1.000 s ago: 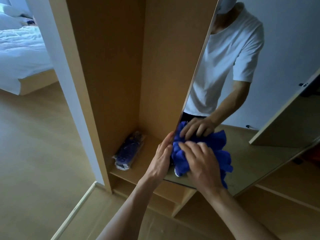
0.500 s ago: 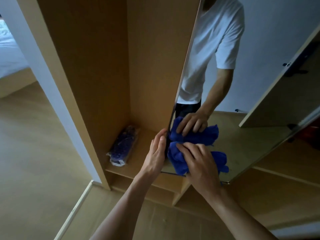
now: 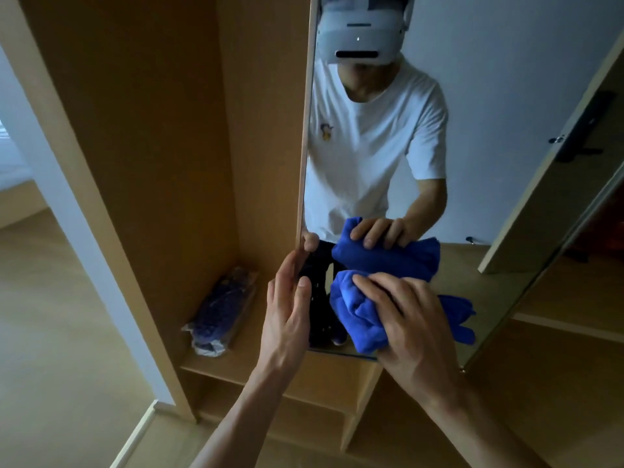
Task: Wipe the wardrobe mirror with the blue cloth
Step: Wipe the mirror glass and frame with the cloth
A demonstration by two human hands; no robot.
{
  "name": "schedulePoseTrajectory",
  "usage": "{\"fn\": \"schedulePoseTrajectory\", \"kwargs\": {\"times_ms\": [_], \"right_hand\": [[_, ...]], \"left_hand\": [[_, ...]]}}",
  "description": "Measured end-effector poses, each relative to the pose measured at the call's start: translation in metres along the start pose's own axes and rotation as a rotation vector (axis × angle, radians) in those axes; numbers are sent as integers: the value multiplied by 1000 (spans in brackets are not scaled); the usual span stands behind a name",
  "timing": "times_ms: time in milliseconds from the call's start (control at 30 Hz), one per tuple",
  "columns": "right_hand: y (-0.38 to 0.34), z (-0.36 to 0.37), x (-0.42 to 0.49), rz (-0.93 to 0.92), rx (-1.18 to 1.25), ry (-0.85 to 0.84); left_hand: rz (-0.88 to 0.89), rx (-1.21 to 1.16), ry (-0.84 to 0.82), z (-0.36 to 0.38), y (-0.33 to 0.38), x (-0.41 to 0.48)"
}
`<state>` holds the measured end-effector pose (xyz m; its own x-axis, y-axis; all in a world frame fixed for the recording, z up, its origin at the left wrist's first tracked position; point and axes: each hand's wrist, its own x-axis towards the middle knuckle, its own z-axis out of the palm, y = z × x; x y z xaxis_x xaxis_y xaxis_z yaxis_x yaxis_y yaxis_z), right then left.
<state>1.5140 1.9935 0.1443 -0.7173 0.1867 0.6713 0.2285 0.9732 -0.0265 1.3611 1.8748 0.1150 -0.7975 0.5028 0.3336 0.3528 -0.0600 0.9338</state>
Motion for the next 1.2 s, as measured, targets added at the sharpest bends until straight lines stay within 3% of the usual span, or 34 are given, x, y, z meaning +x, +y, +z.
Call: {"fn": "schedulePoseTrajectory", "kwargs": {"times_ms": [300,667,1200], "right_hand": [[10,21,3,-198,-161,237],[19,30,1,-261,-381,470],[-1,25,49,-372,-514,449]], "left_hand": [[272,-193,78,15,-10,21],[380,-212,-104,11,-22,22],[328,-191,-200,-7,-28,41]]}}
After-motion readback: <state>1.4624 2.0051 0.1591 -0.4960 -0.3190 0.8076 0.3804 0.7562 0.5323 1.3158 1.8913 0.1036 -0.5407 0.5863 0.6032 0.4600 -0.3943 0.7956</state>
